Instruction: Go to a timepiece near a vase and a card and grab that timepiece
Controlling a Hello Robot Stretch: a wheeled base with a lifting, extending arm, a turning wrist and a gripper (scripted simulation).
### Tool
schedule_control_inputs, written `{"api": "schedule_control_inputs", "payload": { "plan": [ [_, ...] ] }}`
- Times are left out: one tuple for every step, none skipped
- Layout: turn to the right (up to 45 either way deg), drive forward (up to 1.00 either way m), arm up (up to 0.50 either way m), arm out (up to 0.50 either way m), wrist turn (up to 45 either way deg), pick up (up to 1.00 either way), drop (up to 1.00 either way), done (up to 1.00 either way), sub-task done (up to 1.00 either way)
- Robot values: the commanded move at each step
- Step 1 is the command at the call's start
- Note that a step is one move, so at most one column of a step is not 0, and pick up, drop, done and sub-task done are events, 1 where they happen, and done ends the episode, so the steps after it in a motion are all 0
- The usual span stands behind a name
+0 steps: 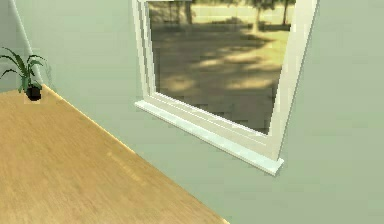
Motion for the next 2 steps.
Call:
{"api": "schedule_control_inputs", "payload": {
  "plan": [
    [0.0,0.00,0.50,0.00,0.0,0.00,0.00,0.00,0.00],
    [0.0,0.00,0.34,0.00,0.0,0.00,0.00,0.00,0.00]
  ]
}}
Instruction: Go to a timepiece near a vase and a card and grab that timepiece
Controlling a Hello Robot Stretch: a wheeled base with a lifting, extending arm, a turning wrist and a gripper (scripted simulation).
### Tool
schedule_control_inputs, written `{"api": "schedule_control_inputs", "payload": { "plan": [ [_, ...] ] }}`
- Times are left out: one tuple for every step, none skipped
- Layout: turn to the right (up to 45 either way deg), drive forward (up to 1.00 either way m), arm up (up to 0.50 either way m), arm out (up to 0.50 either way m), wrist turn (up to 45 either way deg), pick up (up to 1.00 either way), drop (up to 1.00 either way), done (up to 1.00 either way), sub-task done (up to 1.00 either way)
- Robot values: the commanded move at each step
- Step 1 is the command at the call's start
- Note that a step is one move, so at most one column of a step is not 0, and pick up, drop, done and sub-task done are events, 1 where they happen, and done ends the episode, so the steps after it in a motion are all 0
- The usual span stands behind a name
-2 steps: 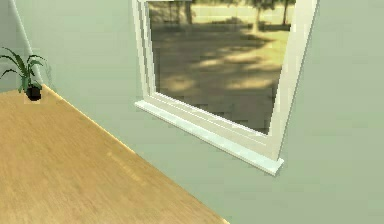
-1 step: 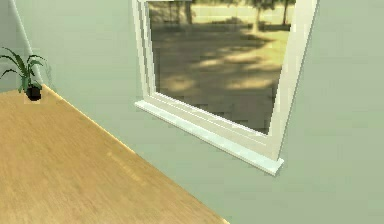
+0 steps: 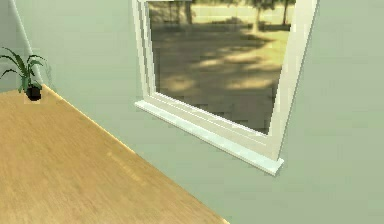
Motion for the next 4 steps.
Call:
{"api": "schedule_control_inputs", "payload": {
  "plan": [
    [0.0,0.00,0.00,0.30,0.0,0.00,0.00,0.00,0.00],
    [0.0,0.00,0.00,0.00,45.0,0.00,0.00,0.00,0.00],
    [0.0,0.00,0.00,0.00,45.0,0.00,0.00,0.00,0.00],
    [0.0,0.00,0.00,0.00,45.0,0.00,0.00,0.00,0.00]
  ]
}}
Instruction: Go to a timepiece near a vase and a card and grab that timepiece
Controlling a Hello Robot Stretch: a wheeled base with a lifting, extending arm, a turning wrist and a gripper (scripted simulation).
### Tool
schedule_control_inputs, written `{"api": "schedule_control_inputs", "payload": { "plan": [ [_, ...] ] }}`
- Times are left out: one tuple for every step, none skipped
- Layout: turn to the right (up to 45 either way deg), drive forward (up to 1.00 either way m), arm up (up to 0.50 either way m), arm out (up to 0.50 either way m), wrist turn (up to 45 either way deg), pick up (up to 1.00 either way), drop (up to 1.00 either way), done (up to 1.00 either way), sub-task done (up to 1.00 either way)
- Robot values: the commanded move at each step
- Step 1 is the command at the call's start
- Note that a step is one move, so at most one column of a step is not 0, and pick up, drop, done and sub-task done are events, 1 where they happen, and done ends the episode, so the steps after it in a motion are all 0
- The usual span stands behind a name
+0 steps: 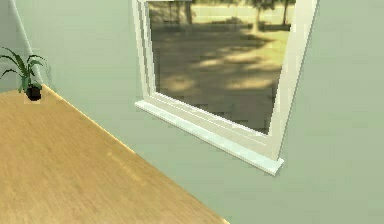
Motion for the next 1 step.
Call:
{"api": "schedule_control_inputs", "payload": {
  "plan": [
    [0.0,0.00,0.00,0.00,24.0,0.00,0.00,0.00,0.00]
  ]
}}
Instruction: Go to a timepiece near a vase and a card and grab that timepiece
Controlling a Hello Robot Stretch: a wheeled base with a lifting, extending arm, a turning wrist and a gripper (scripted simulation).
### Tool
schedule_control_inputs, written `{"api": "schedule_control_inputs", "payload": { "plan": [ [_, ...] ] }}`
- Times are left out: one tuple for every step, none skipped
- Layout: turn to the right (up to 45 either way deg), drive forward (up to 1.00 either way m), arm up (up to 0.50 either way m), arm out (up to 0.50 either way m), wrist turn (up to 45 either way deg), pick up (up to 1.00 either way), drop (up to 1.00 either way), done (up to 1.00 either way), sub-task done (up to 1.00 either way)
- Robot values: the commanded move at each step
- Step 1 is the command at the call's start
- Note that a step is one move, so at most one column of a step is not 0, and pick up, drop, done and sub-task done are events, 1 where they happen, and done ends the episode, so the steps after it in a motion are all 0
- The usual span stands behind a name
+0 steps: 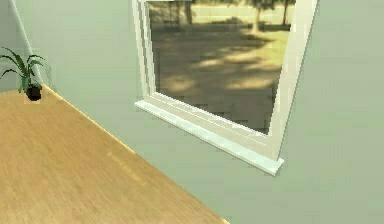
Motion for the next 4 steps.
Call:
{"api": "schedule_control_inputs", "payload": {
  "plan": [
    [0.0,0.00,-0.30,0.00,0.0,0.00,0.00,0.00,0.00],
    [0.0,0.00,0.00,0.00,0.0,1.00,0.00,0.00,0.00],
    [0.0,0.00,0.10,0.00,0.0,0.00,0.00,0.00,0.00],
    [0.0,0.00,0.00,0.00,0.0,0.00,0.00,1.00,0.00]
  ]
}}
